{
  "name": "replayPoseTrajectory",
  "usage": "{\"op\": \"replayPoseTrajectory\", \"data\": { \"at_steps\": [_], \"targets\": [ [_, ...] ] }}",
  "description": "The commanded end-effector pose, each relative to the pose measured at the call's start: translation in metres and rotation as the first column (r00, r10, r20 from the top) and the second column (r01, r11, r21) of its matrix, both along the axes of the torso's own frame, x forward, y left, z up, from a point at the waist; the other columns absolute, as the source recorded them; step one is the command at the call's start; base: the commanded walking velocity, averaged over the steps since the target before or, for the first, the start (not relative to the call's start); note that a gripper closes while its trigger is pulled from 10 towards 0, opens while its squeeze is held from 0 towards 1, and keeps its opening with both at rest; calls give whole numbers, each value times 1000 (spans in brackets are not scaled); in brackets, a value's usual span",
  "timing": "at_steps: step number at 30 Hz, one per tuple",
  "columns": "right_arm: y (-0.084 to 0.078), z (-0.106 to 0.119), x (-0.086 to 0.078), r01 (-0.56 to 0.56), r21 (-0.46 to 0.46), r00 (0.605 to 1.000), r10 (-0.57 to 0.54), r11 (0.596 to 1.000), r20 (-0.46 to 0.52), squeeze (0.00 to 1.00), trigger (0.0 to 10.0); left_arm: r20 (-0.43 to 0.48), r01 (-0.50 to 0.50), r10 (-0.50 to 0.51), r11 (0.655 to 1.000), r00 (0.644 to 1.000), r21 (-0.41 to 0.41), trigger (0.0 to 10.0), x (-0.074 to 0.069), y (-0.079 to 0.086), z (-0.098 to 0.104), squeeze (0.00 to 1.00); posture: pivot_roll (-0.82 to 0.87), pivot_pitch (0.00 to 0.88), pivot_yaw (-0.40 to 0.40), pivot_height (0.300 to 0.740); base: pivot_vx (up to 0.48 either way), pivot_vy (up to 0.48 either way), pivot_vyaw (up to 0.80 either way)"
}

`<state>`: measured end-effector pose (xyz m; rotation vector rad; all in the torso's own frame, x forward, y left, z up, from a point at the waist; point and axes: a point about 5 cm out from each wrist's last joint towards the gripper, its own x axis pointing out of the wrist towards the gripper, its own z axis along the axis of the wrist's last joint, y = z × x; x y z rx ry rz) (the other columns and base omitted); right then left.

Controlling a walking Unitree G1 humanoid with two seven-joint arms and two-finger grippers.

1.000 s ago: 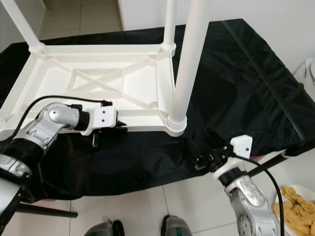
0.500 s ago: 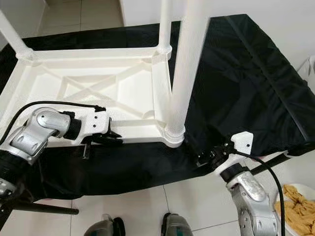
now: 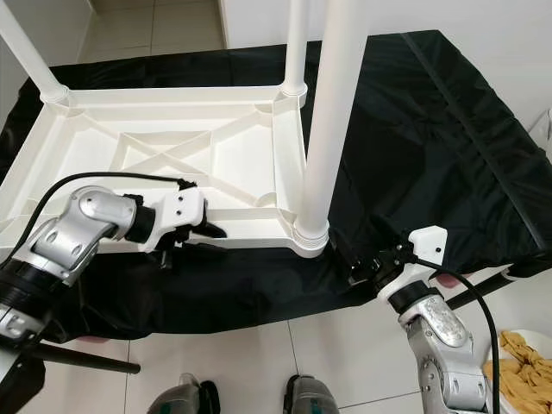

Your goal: Building children table

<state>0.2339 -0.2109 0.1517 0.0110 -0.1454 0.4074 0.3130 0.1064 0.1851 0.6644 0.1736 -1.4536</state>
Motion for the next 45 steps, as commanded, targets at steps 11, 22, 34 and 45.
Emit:
{"op": "replayPoseTrajectory", "data": {
  "at_steps": [11, 22, 34, 45],
  "targets": [
    [5, 2, 6, -68, -16, 998, 68, 998, 4, 0, 10000, -19, -165, 166, 945, 986, -281, 10000, 11, 1, 41, 0, -50, 141, 55, 740, 0, 0, 0],
    [10, 17, 28, -108, -40, 992, 110, 993, 59, 0, 10000, -167, -424, 394, 767, 904, -481, 10000, 0, -4, 53, 0, -30, 138, 42, 740, 0, 0, 0],
    [12, 22, 40, -125, -49, 988, 129, 991, 81, 0, 10000, -240, -495, 440, 676, 865, -546, 10000, -26, -9, 46, 0, -17, 137, 31, 740, 0, 0, 0],
    [4, 20, 39, -201, -107, 978, 206, 974, 32, 0, 10000, -189, -446, 416, 699, 890, -560, 10000, -60, -20, 40, 0, -13, 142, 15, 740, 0, 0, 0]
  ]
}}
